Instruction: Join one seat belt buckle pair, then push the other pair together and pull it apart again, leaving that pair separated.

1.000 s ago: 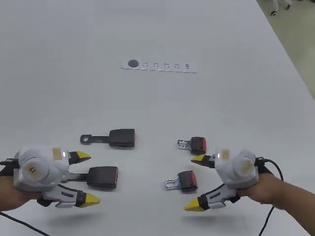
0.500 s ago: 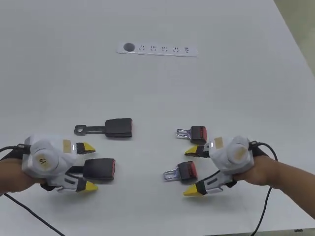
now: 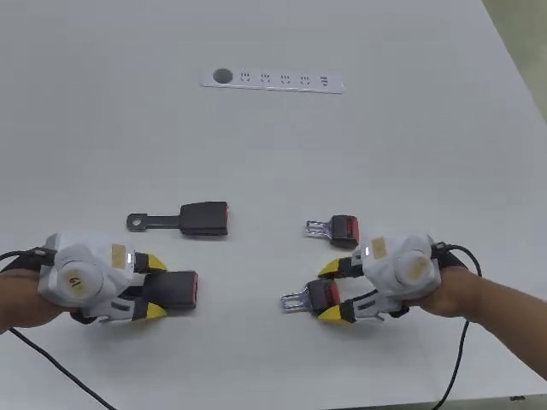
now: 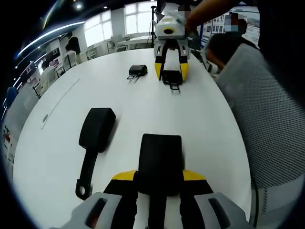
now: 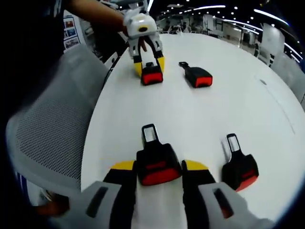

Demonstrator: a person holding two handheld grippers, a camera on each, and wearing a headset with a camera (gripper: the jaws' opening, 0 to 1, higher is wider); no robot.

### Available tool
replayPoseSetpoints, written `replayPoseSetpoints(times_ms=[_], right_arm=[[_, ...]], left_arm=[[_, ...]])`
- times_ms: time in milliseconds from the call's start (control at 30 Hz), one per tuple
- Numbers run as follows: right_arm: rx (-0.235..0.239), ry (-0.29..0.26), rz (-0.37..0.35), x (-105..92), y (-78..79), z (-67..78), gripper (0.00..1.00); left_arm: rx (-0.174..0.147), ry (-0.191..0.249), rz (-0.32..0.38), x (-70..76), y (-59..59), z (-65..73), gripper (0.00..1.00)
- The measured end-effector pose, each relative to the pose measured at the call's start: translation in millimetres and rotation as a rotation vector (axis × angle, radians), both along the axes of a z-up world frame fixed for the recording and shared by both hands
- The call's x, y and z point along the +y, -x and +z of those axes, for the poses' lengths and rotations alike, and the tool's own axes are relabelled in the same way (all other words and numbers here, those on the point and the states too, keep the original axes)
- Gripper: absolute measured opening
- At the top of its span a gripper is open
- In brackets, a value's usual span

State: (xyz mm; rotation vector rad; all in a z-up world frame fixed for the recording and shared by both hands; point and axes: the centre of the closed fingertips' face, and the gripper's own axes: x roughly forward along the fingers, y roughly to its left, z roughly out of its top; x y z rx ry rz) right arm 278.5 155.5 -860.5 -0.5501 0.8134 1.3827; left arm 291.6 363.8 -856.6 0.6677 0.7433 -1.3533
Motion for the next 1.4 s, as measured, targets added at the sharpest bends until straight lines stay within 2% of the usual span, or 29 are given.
replayPoseSetpoints(times_ms=[133,233,300,567,700,833,1400], right_arm=[[-0.006,-0.039,-0.054,0.7,-0.1,0.3,0.37],[0.009,-0.085,-0.119,2.8,-1.4,1.8,0.37],[-0.007,-0.085,-0.105,0.8,-0.5,0.1,0.37],[-0.005,-0.098,-0.12,2.4,-1.8,2.4,0.37],[0.011,-0.125,-0.155,7.8,-4.0,3.4,0.37],[0.006,-0.132,-0.153,14.8,-6.5,2.8,0.37],[0.004,-0.187,-0.133,67.8,-15.2,2.5,0.37]], left_arm=[[0.002,-0.008,-0.001,0.9,-0.4,-2.1,0.35],[0.002,-0.014,-0.002,0.5,-0.3,-2.5,0.35],[0.004,-0.016,0.0,0.9,-0.9,-2.9,0.35],[0.009,-0.025,0.01,-2.6,1.8,1.9,0.35],[0.01,-0.037,0.009,-4.5,2.9,3.9,0.35],[0.012,-0.061,0.002,-5.7,3.0,4.6,0.34],[0.008,-0.068,-0.036,-3.9,1.9,2.9,0.34]])
